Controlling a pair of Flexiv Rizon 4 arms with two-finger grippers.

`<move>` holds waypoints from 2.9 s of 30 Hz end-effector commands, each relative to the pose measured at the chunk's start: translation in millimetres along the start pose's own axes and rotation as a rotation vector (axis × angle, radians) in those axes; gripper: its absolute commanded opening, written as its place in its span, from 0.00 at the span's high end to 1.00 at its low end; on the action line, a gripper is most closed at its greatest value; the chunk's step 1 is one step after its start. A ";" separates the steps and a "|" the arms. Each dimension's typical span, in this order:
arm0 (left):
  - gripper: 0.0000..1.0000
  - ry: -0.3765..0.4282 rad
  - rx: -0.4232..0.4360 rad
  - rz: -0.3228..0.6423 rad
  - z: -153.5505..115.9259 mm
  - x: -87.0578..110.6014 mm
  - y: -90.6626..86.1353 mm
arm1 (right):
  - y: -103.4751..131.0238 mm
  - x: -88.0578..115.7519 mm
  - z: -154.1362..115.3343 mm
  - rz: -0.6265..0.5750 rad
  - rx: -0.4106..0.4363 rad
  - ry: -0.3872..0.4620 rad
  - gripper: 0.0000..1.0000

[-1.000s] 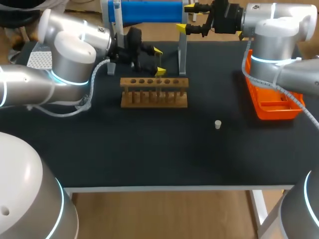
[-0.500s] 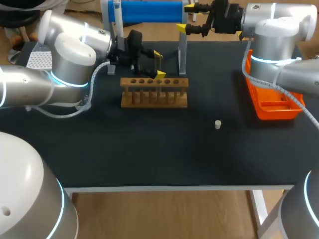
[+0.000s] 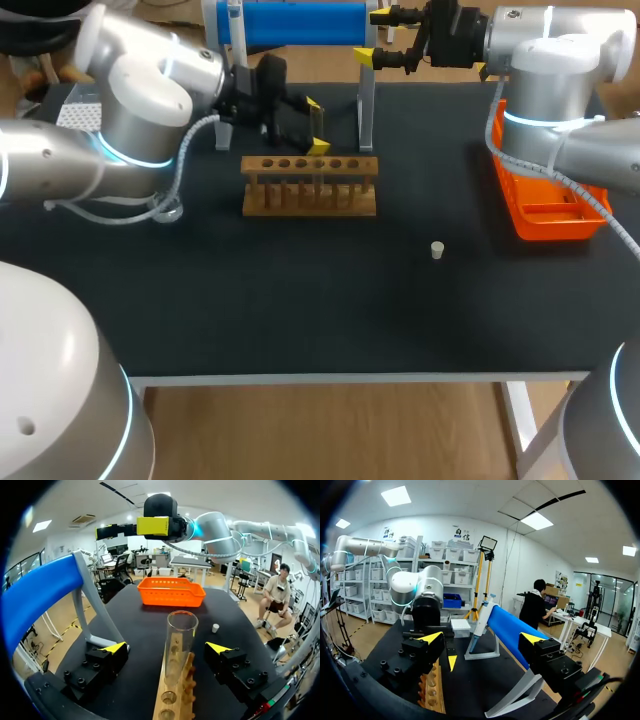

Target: Invert the test tube, pick up the pipette, mount the tip to pipette, aspirate from beaker and dispense into the tube, eject the tip, return the pipette, and cap with the stopper.

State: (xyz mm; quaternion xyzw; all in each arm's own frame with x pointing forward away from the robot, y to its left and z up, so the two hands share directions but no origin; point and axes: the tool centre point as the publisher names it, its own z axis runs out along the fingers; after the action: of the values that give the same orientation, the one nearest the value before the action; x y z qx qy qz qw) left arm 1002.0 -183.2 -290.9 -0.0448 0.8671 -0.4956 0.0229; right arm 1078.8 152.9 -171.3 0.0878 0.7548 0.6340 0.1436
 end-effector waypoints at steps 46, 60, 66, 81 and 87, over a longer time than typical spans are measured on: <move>0.00 -0.017 -0.018 -0.001 -9.1 4.9 -1.6 | 0.1 -0.7 -0.6 0.000 0.001 0.003 0.00; 0.00 -0.017 -0.018 -0.001 -9.1 4.9 -1.6 | -19.1 39.4 -163.6 -0.035 0.074 -0.071 0.00; 0.00 -0.017 -0.018 -0.001 -9.1 4.9 -1.6 | -40.8 59.6 -222.0 0.002 0.105 -0.091 0.00; 0.00 -0.017 -0.018 -0.001 -9.1 4.9 -1.6 | -108.1 126.7 -287.2 0.057 0.180 -0.016 0.00; 0.00 -0.017 -0.018 -0.001 -9.1 4.9 -1.6 | -135.7 157.3 -288.2 0.066 0.222 0.024 0.00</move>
State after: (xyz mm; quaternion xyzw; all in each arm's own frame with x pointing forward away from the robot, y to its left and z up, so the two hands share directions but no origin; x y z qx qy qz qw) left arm 996.1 -176.6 -284.6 -0.0505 0.8716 -0.4866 0.0303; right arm 857.4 -80.7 -274.2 0.1176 0.8178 0.5537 0.1039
